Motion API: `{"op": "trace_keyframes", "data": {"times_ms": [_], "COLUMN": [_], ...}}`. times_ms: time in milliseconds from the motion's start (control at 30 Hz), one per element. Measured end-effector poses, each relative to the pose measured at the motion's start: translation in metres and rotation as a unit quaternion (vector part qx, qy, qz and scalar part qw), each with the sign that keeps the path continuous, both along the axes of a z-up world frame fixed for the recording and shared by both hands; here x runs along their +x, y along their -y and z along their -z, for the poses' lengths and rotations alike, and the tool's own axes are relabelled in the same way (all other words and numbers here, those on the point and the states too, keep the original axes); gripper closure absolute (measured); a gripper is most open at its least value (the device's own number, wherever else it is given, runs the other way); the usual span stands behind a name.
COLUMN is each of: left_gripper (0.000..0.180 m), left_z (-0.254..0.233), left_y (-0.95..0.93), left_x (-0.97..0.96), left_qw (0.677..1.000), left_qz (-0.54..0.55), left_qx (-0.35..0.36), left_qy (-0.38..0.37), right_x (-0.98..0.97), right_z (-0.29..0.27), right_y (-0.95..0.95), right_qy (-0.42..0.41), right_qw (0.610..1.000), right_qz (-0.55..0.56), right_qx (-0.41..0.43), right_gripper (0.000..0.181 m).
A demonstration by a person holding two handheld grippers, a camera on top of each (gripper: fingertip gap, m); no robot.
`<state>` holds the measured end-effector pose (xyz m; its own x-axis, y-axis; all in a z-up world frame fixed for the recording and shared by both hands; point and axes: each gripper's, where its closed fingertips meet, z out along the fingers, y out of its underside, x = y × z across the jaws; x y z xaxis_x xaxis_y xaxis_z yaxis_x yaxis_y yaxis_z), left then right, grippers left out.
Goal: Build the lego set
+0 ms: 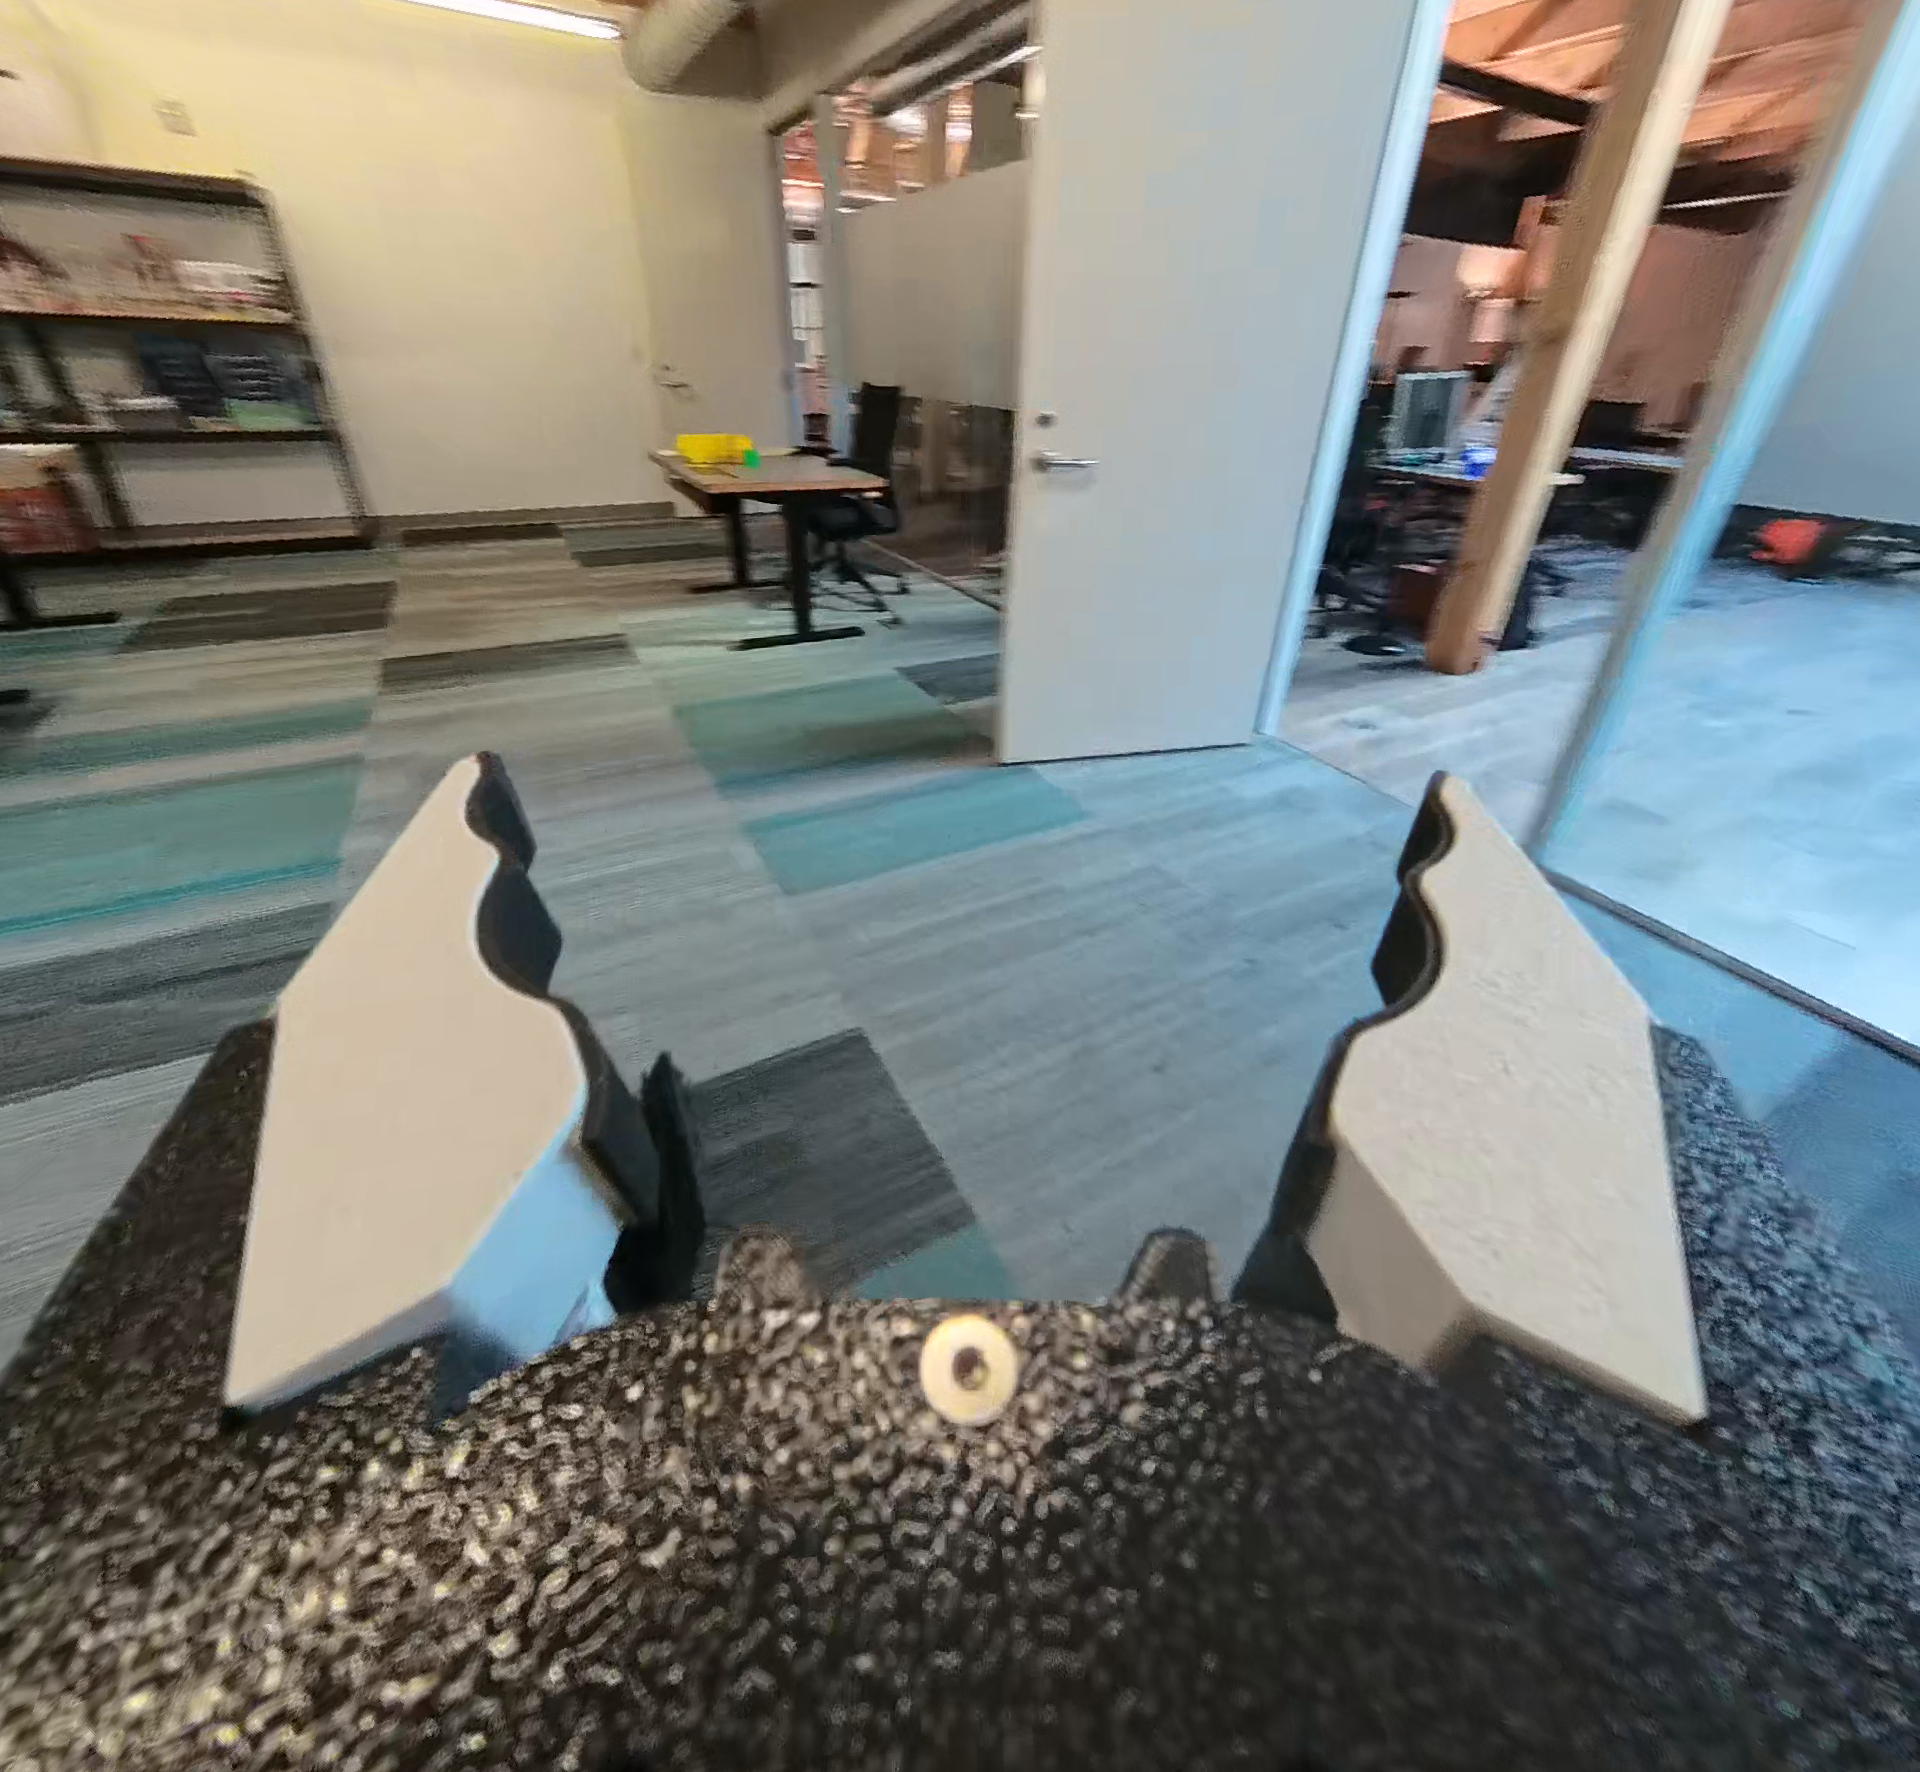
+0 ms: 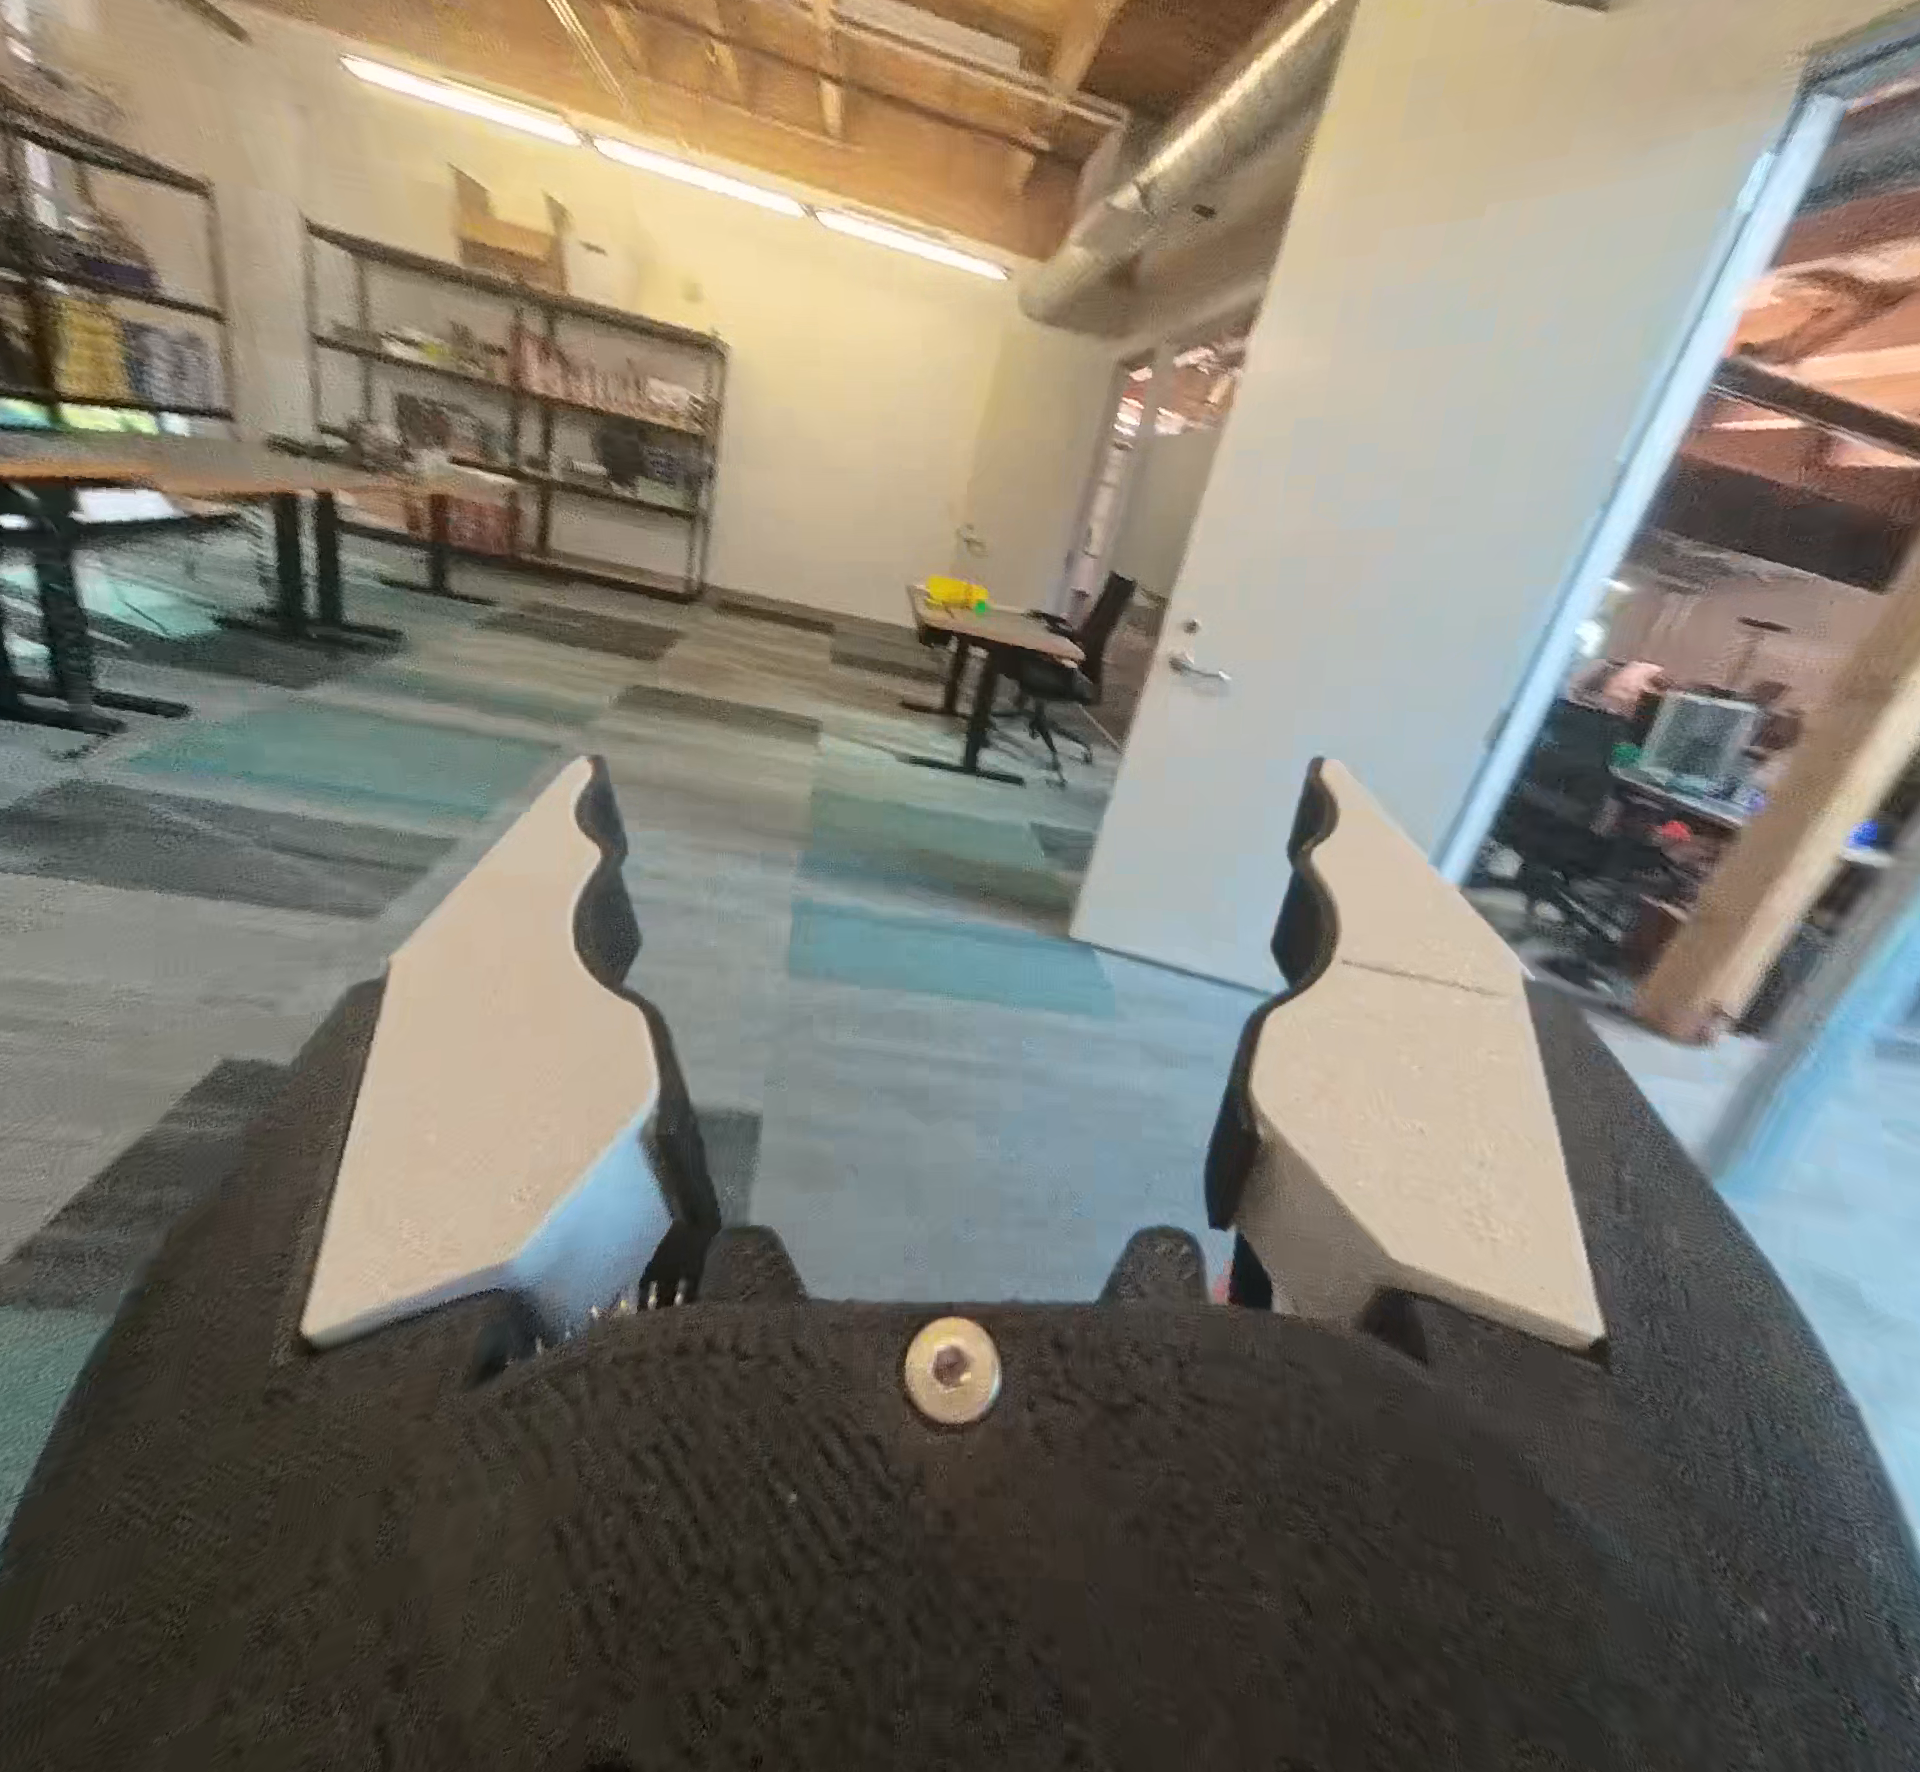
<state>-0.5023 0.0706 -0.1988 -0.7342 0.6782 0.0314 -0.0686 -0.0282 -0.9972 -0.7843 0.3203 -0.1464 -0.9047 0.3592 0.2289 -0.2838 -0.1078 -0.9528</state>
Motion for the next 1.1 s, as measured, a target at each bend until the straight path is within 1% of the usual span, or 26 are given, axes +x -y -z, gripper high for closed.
{"op": "trace_keyframes", "data": {"times_ms": [33,67,100,133,167,267,333,400,467,567,633,700,767,833,867,900,967,1000,1033,1100], "left_gripper": [0.022,0.022,0.022,0.022,0.022,0.023,0.023,0.023,0.024,0.023,0.022,0.023,0.023,0.023,0.023,0.023,0.023,0.023,0.024,0.024], "left_z": [0.009,0.021,0.035,0.05,0.064,0.098,0.108,0.106,0.092,0.071,0.055,0.042,0.034,0.038,0.043,0.052,0.071,0.072,0.067,0.057], "left_y": [0.027,0.053,0.079,0.105,0.131,0.215,0.277,0.338,0.402,0.498,0.564,0.629,0.69,0.746,0.774,0.808,0.867,0.894,0.922,0.982], "left_x": [-0.001,-0.001,-0.002,-0.003,-0.003,-0.013,-0.03,-0.069,-0.13,-0.244,-0.316,-0.378,-0.427,-0.465,-0.481,-0.5,-0.534,-0.547,-0.557,-0.561], "left_qw": [1.0,0.999,0.997,0.996,0.993,0.984,0.974,0.971,0.978,0.991,0.996,0.998,0.996,0.994,0.994,0.994,0.992,0.99,0.99,0.991], "left_qz": [-0.026,-0.049,-0.07,-0.089,-0.109,-0.174,-0.218,-0.228,-0.201,-0.126,-0.086,-0.068,-0.067,-0.075,-0.082,-0.089,-0.069,-0.06,-0.062,-0.098], "left_qx": [0.004,0.011,0.022,0.03,0.035,0.039,0.046,0.055,0.047,0.041,0.018,-0.001,-0.006,-0.009,-0.009,0.008,0.088,0.11,0.107,0.07], "left_qy": [-0.001,-0.001,-0.001,0.0,0.003,0.025,0.037,0.048,0.033,0.03,0.013,-0.019,-0.053,-0.076,-0.075,-0.066,-0.055,-0.058,-0.062,-0.059], "right_x": [-0.01,-0.018,-0.028,-0.04,-0.055,-0.112,-0.157,-0.203,-0.244,-0.323,-0.376,-0.426,-0.475,-0.52,-0.541,-0.562,-0.597,-0.607,-0.615,-0.625], "right_z": [-0.009,-0.022,-0.036,-0.047,-0.051,-0.043,-0.035,-0.029,-0.033,-0.024,-0.002,0.03,0.06,0.08,0.085,0.086,0.079,0.073,0.065,0.053], "right_y": [0.041,0.077,0.109,0.14,0.172,0.27,0.335,0.403,0.453,0.507,0.538,0.574,0.617,0.672,0.707,0.744,0.83,0.877,0.925,1.023], "right_qy": [-0.005,-0.014,-0.023,-0.024,-0.02,-0.029,-0.034,-0.008,-0.007,-0.007,0.0,0.001,0.001,0.003,0.004,0.006,0.029,0.045,0.057,0.072], "right_qw": [0.999,0.996,0.988,0.979,0.972,0.968,0.972,0.981,0.984,0.991,0.996,0.999,0.999,0.998,0.998,0.998,0.999,0.999,0.998,0.994], "right_qz": [-0.028,-0.054,-0.076,-0.091,-0.099,-0.085,-0.064,-0.067,-0.073,-0.026,0.006,0.027,0.046,0.052,0.048,0.047,0.029,0.005,-0.024,-0.082], "right_qx": [-0.025,-0.072,-0.129,-0.18,-0.21,-0.235,-0.224,-0.18,-0.16,-0.128,-0.091,-0.034,0.012,0.038,0.043,0.043,0.036,0.027,0.016,0.002], "right_gripper": [0.066,0.079,0.084,0.084,0.083,0.084,0.084,0.084,0.083,0.083,0.085,0.092,0.093,0.093,0.093,0.093,0.093,0.093,0.093,0.093]}}
